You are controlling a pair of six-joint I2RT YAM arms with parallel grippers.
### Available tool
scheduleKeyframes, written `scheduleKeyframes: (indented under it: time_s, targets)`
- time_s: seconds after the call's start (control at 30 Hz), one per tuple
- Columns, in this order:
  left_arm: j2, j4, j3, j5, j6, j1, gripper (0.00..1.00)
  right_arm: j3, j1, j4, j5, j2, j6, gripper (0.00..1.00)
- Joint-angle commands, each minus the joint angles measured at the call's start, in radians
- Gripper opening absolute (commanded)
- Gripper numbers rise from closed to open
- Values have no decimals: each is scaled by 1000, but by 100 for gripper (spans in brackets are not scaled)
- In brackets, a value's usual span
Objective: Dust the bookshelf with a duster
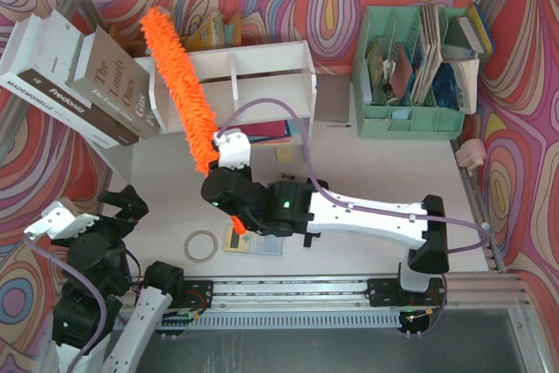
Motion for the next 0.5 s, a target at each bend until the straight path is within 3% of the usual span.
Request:
scheduleKeyframes:
  time_s: [0.0,0.3,0.47]
  targets:
    - [-17,-1,-12,8,2,0,99,-27,-21,18,136,-114,16,0]
    - [-15,1,-12,7,2,-1,99,-113,-78,-9,146,-189,46,0]
    - [-12,2,-12,8,2,-1,98,-89,-75,62,60,-163,-23,0]
